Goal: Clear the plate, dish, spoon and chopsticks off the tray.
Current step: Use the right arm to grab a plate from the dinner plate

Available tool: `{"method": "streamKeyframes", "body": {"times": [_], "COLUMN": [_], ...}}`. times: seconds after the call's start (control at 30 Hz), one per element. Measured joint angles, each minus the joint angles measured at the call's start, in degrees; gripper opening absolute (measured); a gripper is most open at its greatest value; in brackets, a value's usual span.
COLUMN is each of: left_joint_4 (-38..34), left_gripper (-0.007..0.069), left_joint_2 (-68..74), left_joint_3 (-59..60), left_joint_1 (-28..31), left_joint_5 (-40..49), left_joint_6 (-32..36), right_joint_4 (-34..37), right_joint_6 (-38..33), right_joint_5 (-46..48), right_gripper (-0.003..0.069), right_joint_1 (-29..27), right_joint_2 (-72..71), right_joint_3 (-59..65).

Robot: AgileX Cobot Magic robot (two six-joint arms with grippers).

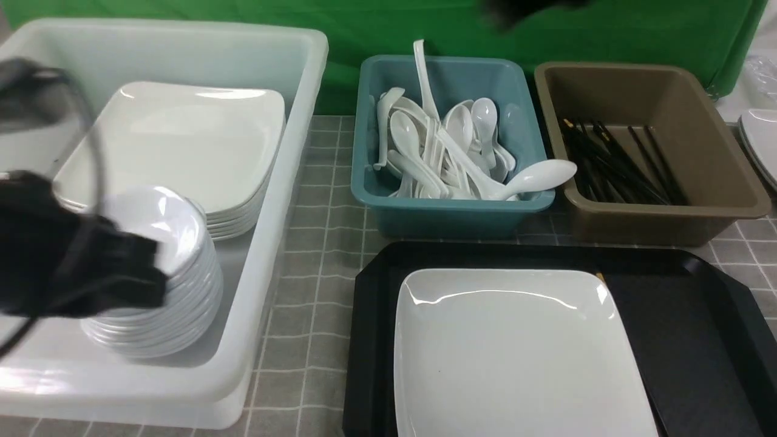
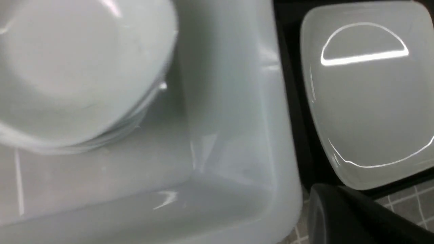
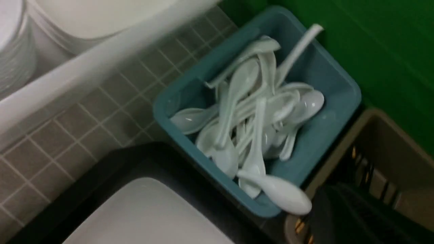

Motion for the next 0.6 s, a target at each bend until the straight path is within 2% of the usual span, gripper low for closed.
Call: {"method": "streamKeyframes", "body": {"times": [0.1, 0.13, 0.17, 0.23, 0.33, 0.4, 0.43, 0.53, 0.57, 0.6], "left_joint_4": [4.7, 4.9, 6.2, 7.1, 7.2, 7.2, 7.5, 9.0, 9.5, 10.2], "left_gripper": [0.0001, 0.0001, 0.0001, 0.0001, 0.0001, 0.0001, 0.0001, 0.0001, 0.0001, 0.0001], "left_joint_2": [5.1, 5.1, 7.5, 11.0, 15.5, 17.8, 18.4, 19.2, 19.1, 19.1], "left_joint_3": [-2.4, -2.4, -3.8, -5.6, -8.0, -9.0, -9.3, -9.5, -9.5, -9.6], "left_joint_1": [-10.4, -11.0, -14.8, -18.8, -20.7, -20.9, -21.0, -21.0, -21.0, -21.0], "left_joint_5": [-3.0, -3.0, -3.9, -5.3, -5.8, -6.0, -6.1, -6.5, -6.5, -6.5], "left_joint_6": [-6.9, -7.2, -8.7, -9.8, -9.9, -9.9, -9.9, -9.6, -9.6, -9.5], "right_joint_4": [10.6, 11.4, 14.6, 19.8, 27.3, 31.4, 32.5, 35.0, 35.3, 35.8], "right_joint_6": [-1.6, -1.7, -2.6, -5.0, -8.9, -10.4, -10.5, -9.9, -9.6, -9.2], "right_joint_5": [0.0, 0.0, 0.0, -0.3, -0.6, -3.0, -4.8, -16.3, -18.7, -22.4], "right_gripper": [0.0019, 0.0019, 0.0019, 0.0019, 0.0020, 0.0038, 0.0057, 0.0221, 0.0248, 0.0331], "right_joint_1": [-11.5, -12.3, -17.2, -23.9, -29.9, -31.7, -31.9, -32.2, -32.2, -32.2], "right_joint_2": [-7.8, -8.2, -11.2, -14.9, -19.0, -21.7, -22.6, -23.9, -23.9, -23.6], "right_joint_3": [12.2, 14.2, 21.6, 32.9, 49.9, 60.6, 63.6, 76.7, 78.5, 81.4]}}
